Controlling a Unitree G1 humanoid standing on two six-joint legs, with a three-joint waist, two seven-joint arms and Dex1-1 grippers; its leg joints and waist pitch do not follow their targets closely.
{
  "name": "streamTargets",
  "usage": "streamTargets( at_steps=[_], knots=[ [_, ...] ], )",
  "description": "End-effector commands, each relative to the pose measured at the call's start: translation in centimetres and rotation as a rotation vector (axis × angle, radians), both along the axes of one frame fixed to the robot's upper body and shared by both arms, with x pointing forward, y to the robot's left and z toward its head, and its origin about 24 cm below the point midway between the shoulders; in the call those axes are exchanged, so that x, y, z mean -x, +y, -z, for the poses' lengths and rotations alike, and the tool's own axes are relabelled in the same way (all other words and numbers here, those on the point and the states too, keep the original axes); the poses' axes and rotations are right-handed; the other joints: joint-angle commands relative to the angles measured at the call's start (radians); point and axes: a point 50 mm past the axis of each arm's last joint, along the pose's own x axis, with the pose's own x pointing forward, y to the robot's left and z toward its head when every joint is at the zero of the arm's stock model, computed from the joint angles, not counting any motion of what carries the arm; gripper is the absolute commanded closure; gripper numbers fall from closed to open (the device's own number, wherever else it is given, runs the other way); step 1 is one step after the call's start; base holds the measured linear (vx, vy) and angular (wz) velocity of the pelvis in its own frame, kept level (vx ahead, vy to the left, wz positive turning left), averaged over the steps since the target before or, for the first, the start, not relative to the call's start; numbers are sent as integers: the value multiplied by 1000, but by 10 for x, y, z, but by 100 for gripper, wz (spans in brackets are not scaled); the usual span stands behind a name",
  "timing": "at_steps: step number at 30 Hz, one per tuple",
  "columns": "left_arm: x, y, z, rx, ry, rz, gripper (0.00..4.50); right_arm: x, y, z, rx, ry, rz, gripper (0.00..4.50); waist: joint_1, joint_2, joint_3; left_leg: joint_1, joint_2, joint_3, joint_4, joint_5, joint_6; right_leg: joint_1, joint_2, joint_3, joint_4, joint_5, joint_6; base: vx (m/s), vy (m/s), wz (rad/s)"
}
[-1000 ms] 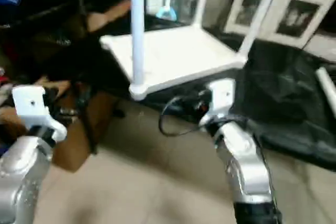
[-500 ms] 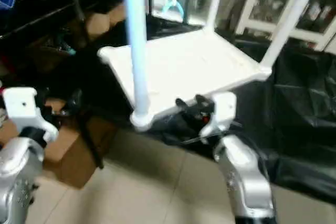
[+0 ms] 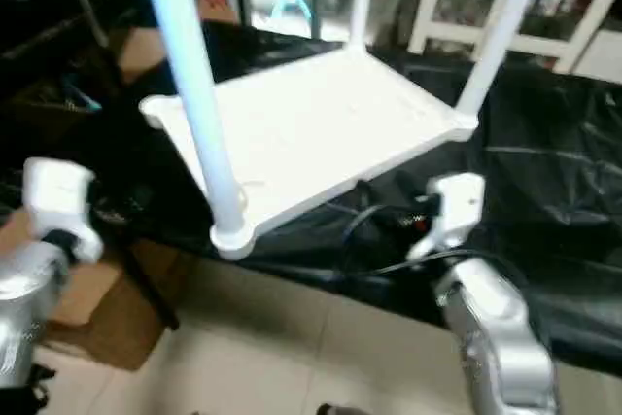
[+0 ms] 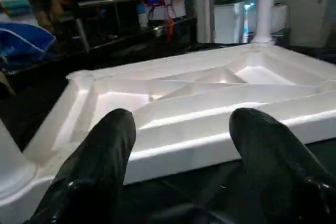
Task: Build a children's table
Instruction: Rotate table base
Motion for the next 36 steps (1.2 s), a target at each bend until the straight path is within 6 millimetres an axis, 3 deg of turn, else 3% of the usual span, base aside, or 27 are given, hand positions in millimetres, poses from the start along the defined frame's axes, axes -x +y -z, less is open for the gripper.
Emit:
streamTargets(
  at_steps=[1, 2, 3, 4, 5, 6, 7, 8, 9, 10, 11, 12, 14, 15, 17, 19, 23, 25, 28, 29, 30, 31, 34, 36],
  knots=[
    [-11, -10, -1, -5, 32, 52, 6, -6, -1, -8, -1, -22, 7, 126, -31, 6, -35, 29, 15, -15, -62, -371, 53, 22, -64, -33, -167, -889, 136, -56, 45, -9],
    [-14, -13, 0, -8, 42, 66, 6, -8, -1, -10, 3, -26, 4, 126, -33, 29, -32, -2, 81, -55, -124, -520, 43, 75, -58, -35, -97, -698, 118, -27, 44, -19],
    [-15, -15, 0, -11, 45, 73, 6, -9, -1, -11, 7, -27, 3, 126, -24, 44, -32, -27, 135, -85, -183, -635, 37, 117, -58, -3, 36, -496, 67, -27, 44, -19],
    [-17, -21, -1, -2, 52, 108, 6, -9, 0, -13, -4, -32, -8, 126, -11, 30, -29, 3, 135, -70, -198, -677, 37, 58, -55, 42, 72, -199, -1, 0, 0, 0],
    [-21, -31, -1, 2, 68, 163, 6, -9, 0, -15, -14, -37, -19, 126, -28, -24, -44, 20, 52, -42, -125, -556, 21, 41, -88, 78, -13, -368, -27, 0, 0, 0],
    [-23, -37, 0, 0, 80, 201, 6, -10, 0, -15, -7, -36, -19, 126, -13, -22, -45, -22, 12, -23, -85, -336, 4, 54, -126, 93, -56, -721, 14, 0, 0, 0],
    [-24, -43, 0, 4, 86, 238, 6, -10, 0, -14, 1, -36, -21, 126, -6, -25, -50, -19, 10, -20, -69, -251, 16, 45, -134, 100, -71, -822, 45, 0, 0, 0],
    [-24, -46, -1, 9, 87, 253, 6, -10, 1, -15, 3, -37, -23, 126, 2, -31, -63, -31, 14, -21, -72, -126, 37, 49, -125, 103, -63, -798, 53, 0, 0, 0],
    [-26, -56, -1, 24, 97, 301, 6, -9, 1, -15, 10, -41, -29, 126, 6, -27, -74, -41, 28, -21, -80, -31, 50, 52, -104, 97, -38, -608, 14, 0, 0, 0],
    [-26, -57, -1, 25, 97, 303, 6, -9, 1, -15, 10, -42, -30, 126, 6, -27, -74, -41, 28, -21, -80, -31, 50, 52, -104, 97, -38, -608, 14, 0, 0, 0],
    [-22, -73, 4, 26, 167, 405, 6, -9, -1, -17, 21, -48, -31, 126, 11, -12, -82, -40, 39, -17, -81, 16, 77, 46, -85, 92, -13, -360, -70, 0, 0, 0],
    [-19, -80, 8, 24, 207, 456, 6, -10, -2, -18, 22, -49, -25, 126, 14, -7, -80, -33, 43, -12, -82, -10, 84, 39, -78, 92, -8, -293, -115, 0, 0, 0],
    [-14, -94, 14, 27, 261, 546, 6, -10, -4, -19, 25, -52, -15, 126, 15, -7, -77, -31, 45, -7, -86, -47, 90, 43, -78, 91, -8, -264, -158, 0, 0, 0],
    [-13, -99, 15, 28, 277, 576, 6, -11, -5, -19, 26, -52, -13, 126, 17, -10, -76, -29, 45, -2, -87, -67, 92, 44, -78, 94, -11, -278, -164, 0, 0, 0],
    [-12, -113, 16, 41, 285, 628, 6, -11, -6, -20, 27, -56, -8, 126, 18, -8, -76, -29, 47, 3, -87, -71, 90, 45, -77, 98, -10, -284, -164, 0, 0, 0],
    [-19, -144, 12, 99, 259, 699, 6, -10, -8, -22, 31, -63, 6, 126, 28, -6, -78, -11, 47, 13, -84, -85, 87, 36, -76, 103, -16, -286, -168, 0, 0, 0],
    [-36, -180, 1, 189, 189, 708, 6, -10, -10, -22, 28, -67, 27, 126, 39, -18, -72, -1, 43, 32, -84, -148, 81, 23, -70, 113, -36, -393, -138, -13, 22, 21],
    [-47, -201, -8, 239, 132, 697, 6, -9, -11, -23, 28, -75, 43, 126, 42, -21, -74, -18, 42, 28, -89, -139, 78, 34, -69, 116, -32, -408, -109, -17, 13, 10],
    [-66, -231, -36, 419, -44, 619, 6, -10, -17, -27, 30, -100, 111, 126, 39, -21, -84, -24, 45, 20, -89, -117, 90, 46, -75, 113, -31, -360, -105, 0, 0, 0],
    [-70, -231, -44, 453, -83, 581, 6, -10, -20, -29, 33, -114, 135, 126, 39, -16, -88, -25, 47, 19, -88, -100, 98, 47, -79, 114, -27, -313, -123, 0, 0, 0],
    [-74, -230, -49, 474, -107, 556, 6, -10, -22, -30, 35, -124, 151, 126, 39, -20, -86, -28, 45, 19, -88, -100, 106, 45, -79, 113, -28, -304, -129, 0, 0, 0],
    [-76, -227, -56, 494, -137, 544, 6, -10, -27, -34, 41, -150, 190, 126, 28, -26, -84, -40, 42, 19, -90, -110, 115, 52, -78, 111, -25, -307, -132, 0, 0, 0],
    [-81, -213, -65, 519, -193, 529, 6, -9, -41, -43, 39, -204, 283, 126, 19, -30, -87, -36, 38, 26, -81, -96, 138, 45, -79, 111, -31, -337, -131, 0, 0, 0],
    [-83, -201, -65, 501, -219, 508, 6, -9, -49, -48, 27, -230, 333, 126, 18, -26, -89, -38, 41, 25, -81, -71, 147, 45, -77, 109, -26, -326, -132, 0, 0, 0]
  ],
)
